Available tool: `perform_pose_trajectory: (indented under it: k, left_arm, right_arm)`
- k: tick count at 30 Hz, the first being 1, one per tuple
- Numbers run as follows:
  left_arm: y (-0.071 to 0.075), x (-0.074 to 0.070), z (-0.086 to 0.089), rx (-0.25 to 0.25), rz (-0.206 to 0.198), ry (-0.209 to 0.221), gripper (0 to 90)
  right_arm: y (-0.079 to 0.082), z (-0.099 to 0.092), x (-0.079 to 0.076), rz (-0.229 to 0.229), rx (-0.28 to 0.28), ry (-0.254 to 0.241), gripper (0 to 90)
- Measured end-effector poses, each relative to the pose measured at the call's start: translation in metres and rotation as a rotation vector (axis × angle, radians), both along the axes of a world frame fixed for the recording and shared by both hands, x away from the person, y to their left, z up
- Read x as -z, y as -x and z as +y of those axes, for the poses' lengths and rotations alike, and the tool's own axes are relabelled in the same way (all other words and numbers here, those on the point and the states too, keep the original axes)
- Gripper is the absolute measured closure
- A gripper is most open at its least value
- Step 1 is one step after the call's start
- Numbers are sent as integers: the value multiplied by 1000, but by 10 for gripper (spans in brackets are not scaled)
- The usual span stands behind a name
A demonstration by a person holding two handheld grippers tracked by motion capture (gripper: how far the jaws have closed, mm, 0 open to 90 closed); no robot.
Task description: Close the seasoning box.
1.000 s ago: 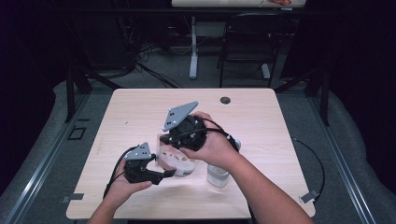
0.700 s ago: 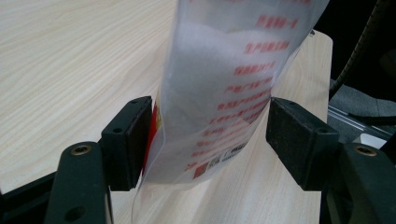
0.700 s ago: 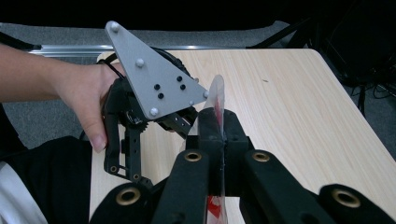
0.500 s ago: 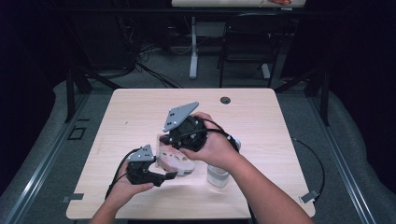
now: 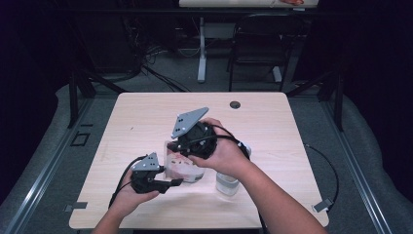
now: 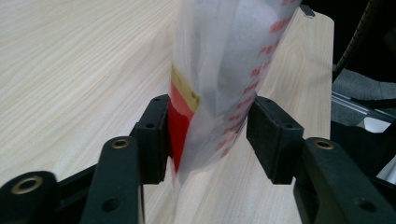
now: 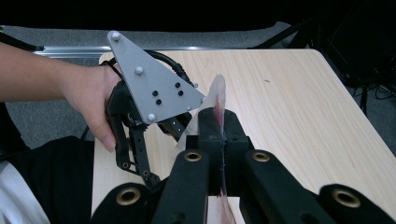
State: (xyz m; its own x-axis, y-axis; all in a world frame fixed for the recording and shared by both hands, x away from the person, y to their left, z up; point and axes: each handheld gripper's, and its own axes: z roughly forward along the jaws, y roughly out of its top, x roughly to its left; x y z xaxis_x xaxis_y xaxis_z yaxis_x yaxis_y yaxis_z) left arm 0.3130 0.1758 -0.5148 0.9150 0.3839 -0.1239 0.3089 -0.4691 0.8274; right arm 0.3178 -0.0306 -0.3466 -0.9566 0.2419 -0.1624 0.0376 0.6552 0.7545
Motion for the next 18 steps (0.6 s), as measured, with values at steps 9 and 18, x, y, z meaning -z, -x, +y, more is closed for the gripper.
perform_pose_trajectory:
  k: [9,18]
  left_arm:
    - [1,-3,1,11,2,2,601]
    - [1,-10,4,21,11,-30,620]
  right_arm:
    - [-1,-4,-1,0,3,-10,900]
    - [0,-10,-1,2,3,-22,900]
